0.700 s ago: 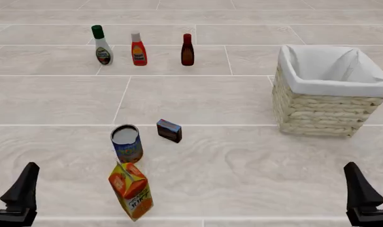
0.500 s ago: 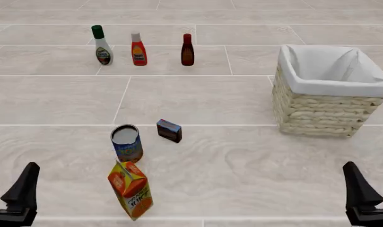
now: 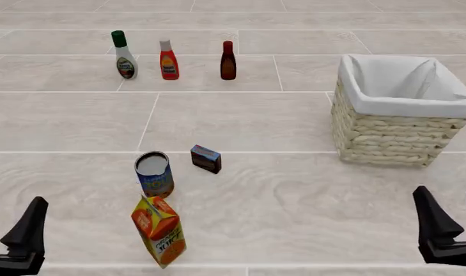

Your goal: Pick the chocolate pudding and place it in the basket.

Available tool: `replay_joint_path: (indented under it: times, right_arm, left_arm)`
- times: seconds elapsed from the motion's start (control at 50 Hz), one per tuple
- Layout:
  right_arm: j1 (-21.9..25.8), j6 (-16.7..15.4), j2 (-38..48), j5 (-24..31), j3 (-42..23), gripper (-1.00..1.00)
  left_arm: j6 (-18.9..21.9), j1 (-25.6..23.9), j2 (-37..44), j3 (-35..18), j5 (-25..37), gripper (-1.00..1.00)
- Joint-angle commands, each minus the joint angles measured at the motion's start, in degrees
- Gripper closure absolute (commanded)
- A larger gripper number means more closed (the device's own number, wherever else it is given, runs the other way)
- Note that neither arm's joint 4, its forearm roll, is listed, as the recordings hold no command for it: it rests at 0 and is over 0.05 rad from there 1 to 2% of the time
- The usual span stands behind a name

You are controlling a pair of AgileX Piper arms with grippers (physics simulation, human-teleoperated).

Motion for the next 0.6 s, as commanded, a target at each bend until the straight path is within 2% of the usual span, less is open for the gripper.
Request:
replay_joint_path:
  times: [0.02,0.04,0.1,0.14,0.2,0.28,0.38,0.52,0.56,0.6]
  right_arm:
    - [4.87,-3.50,14.28,-4.93,-7.07,-1.00]
    - [5.63,-4.34,16.07,-5.33,-7.96,-1.00]
    - [6.68,-3.51,19.49,-5.81,-10.61,-1.00]
    - [8.66,-4.91,23.22,-6.51,-11.92,-1.00]
    - [9.79,-4.40,25.74,-6.79,-13.39,-1.00]
    - [11.51,-5.96,30.60,-6.80,-16.12,-1.00]
    - [13.82,-9.11,34.94,-3.97,-20.58,-1.00]
    - [15.47,-10.90,38.60,-0.22,-25.45,-1.00]
    - [16.82,-9.89,39.35,1.11,-26.94,-1.00]
    - [17.84,-11.34,42.27,1.76,-27.95,-1.00]
  left_arm:
    - [0.30,-0.04,-0.37,-0.13,-0.24,-1.00]
    - [0.31,-0.04,-0.37,-0.01,-0.38,-1.00]
    - [0.04,-0.02,-0.13,0.06,0.00,-1.00]
    - [0.30,-0.05,-0.37,-0.04,-0.34,-1.00]
    - [0.26,-0.05,-0.36,-0.12,-0.15,-1.00]
    - [0.32,-0.06,-0.38,-0.02,-0.38,-1.00]
    - [0.15,-0.03,-0.27,0.08,-0.15,-1.00]
    - [0.21,-0.04,-0.30,0.06,-0.24,-1.00]
    - [0.26,-0.05,-0.36,-0.15,-0.13,-1.00]
    - [0.09,-0.03,-0.22,-0.11,0.14,-1.00]
